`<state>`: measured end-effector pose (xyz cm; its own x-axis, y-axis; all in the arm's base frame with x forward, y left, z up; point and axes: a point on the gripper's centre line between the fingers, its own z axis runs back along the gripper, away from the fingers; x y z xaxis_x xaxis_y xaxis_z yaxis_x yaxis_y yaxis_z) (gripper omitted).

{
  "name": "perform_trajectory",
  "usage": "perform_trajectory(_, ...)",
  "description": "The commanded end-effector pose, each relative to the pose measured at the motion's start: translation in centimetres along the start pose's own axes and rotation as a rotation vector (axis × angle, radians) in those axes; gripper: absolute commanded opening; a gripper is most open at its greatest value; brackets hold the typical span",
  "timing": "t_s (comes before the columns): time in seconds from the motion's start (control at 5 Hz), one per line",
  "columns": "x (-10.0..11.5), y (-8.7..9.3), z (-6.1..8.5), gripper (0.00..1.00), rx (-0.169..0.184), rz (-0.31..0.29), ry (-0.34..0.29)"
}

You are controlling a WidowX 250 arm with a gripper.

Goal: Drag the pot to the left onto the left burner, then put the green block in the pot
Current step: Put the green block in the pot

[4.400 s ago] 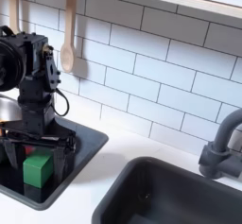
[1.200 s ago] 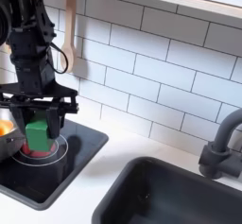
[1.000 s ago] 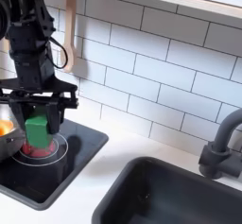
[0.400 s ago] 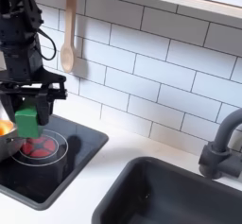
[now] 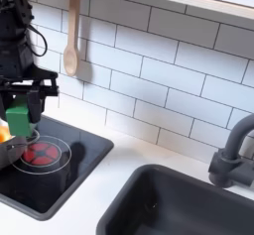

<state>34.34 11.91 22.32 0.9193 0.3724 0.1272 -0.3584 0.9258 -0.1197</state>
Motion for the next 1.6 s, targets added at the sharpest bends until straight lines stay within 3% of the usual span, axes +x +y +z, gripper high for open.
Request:
perform_trajectory(0.0, 1.1, 1.2, 0.0, 0.00, -0.010, 0.036, 0.009)
perform_trajectory(0.4, 1.8, 2.2, 0.2, 0.00, -0.010, 0.057, 0.007)
perform_trajectory(1.4, 2.3, 6.4, -0.2, 0.00, 0.037, 0.132, 0.006)
